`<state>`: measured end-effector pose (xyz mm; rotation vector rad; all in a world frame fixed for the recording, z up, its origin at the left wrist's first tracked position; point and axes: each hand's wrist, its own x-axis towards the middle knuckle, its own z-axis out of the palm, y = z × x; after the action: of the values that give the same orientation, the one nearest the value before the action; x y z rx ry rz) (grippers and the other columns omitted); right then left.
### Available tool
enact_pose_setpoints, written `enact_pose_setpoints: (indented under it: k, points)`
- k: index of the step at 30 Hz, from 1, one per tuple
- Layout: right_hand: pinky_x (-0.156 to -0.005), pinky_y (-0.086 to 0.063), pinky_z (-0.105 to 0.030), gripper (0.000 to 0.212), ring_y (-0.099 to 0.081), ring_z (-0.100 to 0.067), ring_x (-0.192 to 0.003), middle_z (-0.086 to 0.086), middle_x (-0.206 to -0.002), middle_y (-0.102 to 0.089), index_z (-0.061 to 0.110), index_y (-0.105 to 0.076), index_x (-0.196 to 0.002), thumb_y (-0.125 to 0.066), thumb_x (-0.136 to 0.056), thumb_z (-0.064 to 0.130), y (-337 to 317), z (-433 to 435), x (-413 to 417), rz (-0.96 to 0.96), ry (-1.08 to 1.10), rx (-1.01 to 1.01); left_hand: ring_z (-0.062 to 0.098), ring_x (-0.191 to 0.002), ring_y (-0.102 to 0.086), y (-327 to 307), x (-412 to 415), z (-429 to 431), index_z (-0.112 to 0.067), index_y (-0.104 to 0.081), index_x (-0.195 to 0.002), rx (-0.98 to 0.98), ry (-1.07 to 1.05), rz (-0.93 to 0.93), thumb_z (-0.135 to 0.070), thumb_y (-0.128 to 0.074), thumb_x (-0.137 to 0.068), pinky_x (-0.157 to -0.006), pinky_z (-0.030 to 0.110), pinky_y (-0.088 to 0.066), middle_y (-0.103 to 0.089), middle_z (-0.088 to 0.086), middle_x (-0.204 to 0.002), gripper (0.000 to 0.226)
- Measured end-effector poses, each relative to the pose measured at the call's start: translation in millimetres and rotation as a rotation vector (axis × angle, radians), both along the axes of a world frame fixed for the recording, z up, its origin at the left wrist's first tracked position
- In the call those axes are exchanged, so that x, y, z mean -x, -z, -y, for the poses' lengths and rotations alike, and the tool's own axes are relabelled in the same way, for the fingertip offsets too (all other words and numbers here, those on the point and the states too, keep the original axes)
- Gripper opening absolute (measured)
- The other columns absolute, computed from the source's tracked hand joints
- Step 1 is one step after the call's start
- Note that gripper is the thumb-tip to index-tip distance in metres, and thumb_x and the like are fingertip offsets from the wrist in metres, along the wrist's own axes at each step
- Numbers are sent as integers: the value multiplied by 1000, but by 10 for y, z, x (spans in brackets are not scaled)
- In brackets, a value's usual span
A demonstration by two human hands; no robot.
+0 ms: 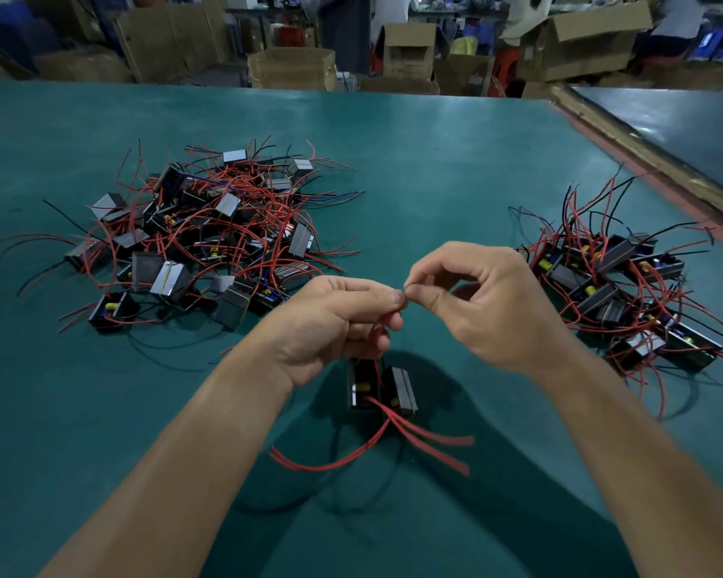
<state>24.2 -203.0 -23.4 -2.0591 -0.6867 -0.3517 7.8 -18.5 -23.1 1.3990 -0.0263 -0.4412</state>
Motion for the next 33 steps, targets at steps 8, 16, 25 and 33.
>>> enact_pose_setpoints:
  k: [8, 16, 25, 33]
  points:
    - [-46, -49, -22, 40, -49, -12, -42, -1, -51, -55, 13, -64, -55, -64, -95, 18, -73, -18, 10, -671, 22, -199, 13, -43, -57, 62, 24, 77, -7, -70, -75, -212, -127, 353, -2, -69, -85, -47, 22, -49, -68, 5, -60, 12]
    - [-42, -46, -19, 40, -47, -9, -40, 1, -52, -53, 16, -66, -55, -61, -94, 20, -127, 63, -5, -1082, -76, -281, 16, -48, -59, 103, 16, 95, -8, -72, -76, -325, -99, 542, -3, -70, -86, -50, 33, -51, -70, 5, -63, 12]
    - [-50, -53, -22, 22, -55, -10, -46, -1, -56, -62, 9, -66, -72, -63, -94, 7, -47, 61, -17, -768, -76, -206, 13, -45, -58, 90, 16, 67, -7, -72, -79, -314, -69, 436, -5, -68, -88, -47, 22, -48, -71, 4, -64, 11]
    - [-57, -47, -31, 16, -55, -16, -58, 9, -63, -62, 20, -63, -77, -61, -92, 15, 52, 23, -23, -82, -13, 138, 12, -42, -55, 30, 18, 33, -12, -73, -72, -142, -4, 161, -11, -66, -89, -44, 19, -47, -69, 5, -63, 18]
